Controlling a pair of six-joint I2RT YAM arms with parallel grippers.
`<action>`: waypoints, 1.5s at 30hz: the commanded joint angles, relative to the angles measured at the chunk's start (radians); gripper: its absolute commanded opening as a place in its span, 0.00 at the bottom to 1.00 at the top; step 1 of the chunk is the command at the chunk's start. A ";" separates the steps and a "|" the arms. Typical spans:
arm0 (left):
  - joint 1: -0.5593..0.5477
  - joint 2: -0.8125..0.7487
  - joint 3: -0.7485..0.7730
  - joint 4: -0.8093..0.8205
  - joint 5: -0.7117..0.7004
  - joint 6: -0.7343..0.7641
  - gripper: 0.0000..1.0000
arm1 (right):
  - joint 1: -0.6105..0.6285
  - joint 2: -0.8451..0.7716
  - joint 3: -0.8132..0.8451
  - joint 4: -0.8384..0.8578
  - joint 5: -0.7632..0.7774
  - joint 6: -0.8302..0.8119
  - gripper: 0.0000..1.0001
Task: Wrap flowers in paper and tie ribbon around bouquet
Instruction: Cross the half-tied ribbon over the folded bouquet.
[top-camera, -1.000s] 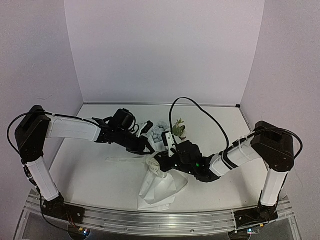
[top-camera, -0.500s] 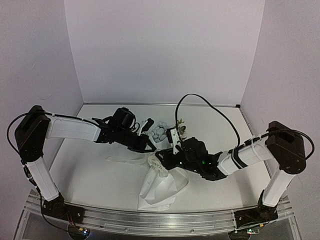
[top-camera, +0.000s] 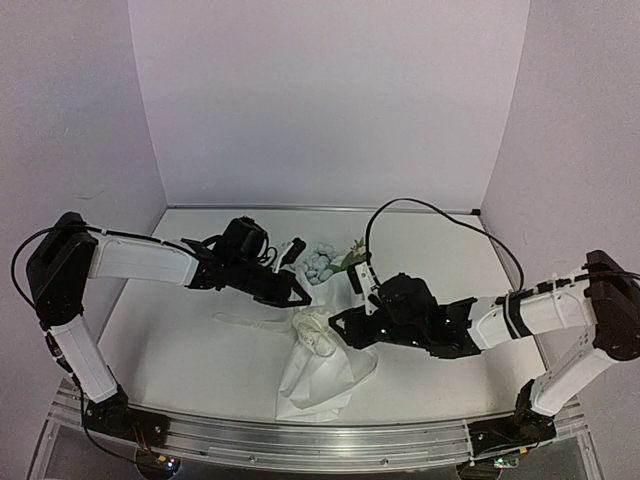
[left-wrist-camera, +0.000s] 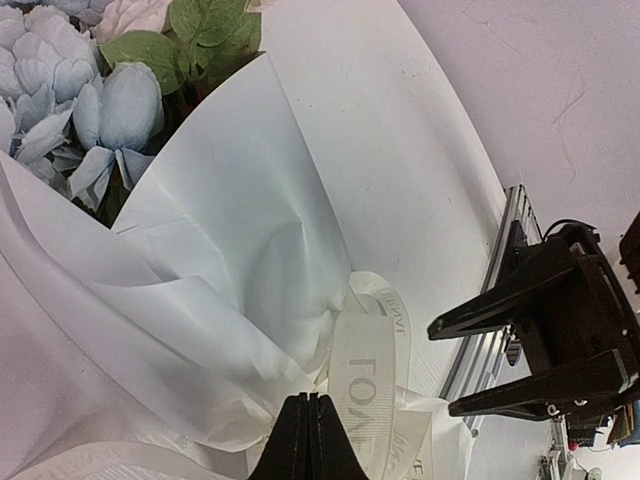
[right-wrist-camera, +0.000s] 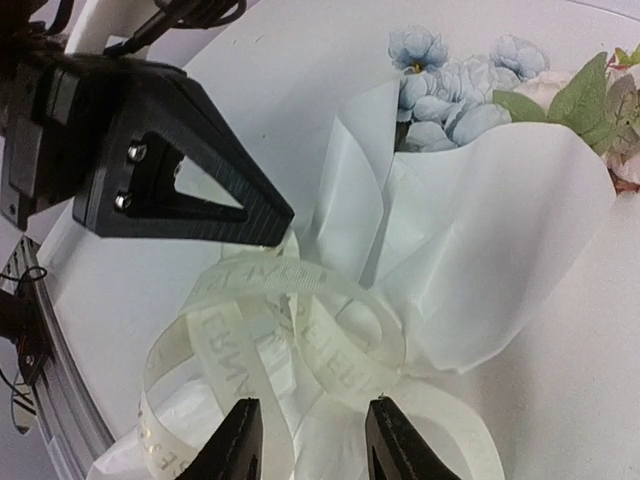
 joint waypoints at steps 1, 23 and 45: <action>-0.003 -0.051 -0.007 0.036 -0.010 -0.005 0.00 | 0.028 -0.071 0.029 -0.217 -0.011 -0.007 0.36; -0.003 -0.051 -0.003 0.064 0.001 -0.008 0.00 | 0.083 0.009 0.165 -0.389 0.018 -0.059 0.38; -0.003 -0.069 -0.025 0.062 0.003 0.001 0.00 | 0.083 0.071 0.217 -0.387 0.064 -0.071 0.13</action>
